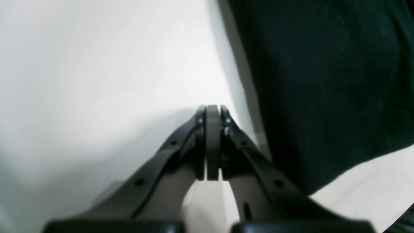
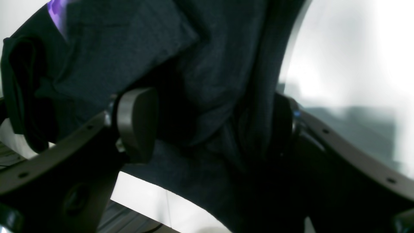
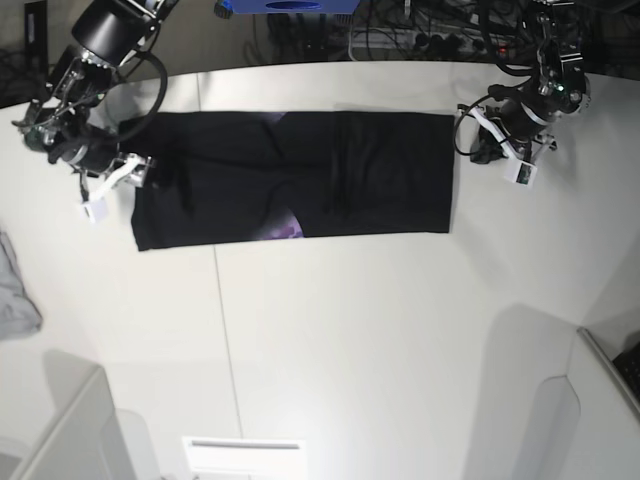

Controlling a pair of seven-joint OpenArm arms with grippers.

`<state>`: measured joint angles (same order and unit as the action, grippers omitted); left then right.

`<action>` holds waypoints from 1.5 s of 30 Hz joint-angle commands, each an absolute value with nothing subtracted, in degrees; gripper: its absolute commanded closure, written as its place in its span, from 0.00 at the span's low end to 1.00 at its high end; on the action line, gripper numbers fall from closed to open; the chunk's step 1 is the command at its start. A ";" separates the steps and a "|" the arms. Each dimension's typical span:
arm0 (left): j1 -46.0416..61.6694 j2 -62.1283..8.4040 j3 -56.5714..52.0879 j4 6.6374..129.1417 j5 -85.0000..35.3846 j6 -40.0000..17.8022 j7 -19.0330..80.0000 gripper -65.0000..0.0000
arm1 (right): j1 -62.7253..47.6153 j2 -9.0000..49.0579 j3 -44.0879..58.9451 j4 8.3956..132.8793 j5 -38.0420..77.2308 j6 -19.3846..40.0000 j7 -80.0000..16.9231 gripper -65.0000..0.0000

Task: Fold the T-shirt properly
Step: 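Grasp both ends of the shortened strip with both grippers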

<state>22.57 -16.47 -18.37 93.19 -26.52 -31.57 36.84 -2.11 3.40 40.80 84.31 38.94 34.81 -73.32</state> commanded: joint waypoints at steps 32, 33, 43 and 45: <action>17.10 -14.29 -1.71 87.69 -27.03 -25.27 36.18 1.00 | -2.24 4.26 32.75 94.20 37.41 25.63 -73.54 1.00; 17.10 -14.20 -1.10 87.69 -27.03 -25.27 36.18 1.00 | -2.51 4.26 31.43 95.96 37.41 24.57 -73.54 1.00; 16.04 -13.32 -1.80 89.27 -27.12 -25.27 36.18 1.00 | -4.88 3.91 16.04 108.79 37.41 13.41 -73.54 1.00; 16.13 -13.49 -1.80 90.15 -27.12 -25.27 36.18 1.00 | -5.32 3.74 14.29 108.97 37.41 12.00 -73.01 1.00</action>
<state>15.75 -12.99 -1.63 89.67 -28.62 -25.89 34.46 -5.85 3.44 14.17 107.87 36.56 12.36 -74.04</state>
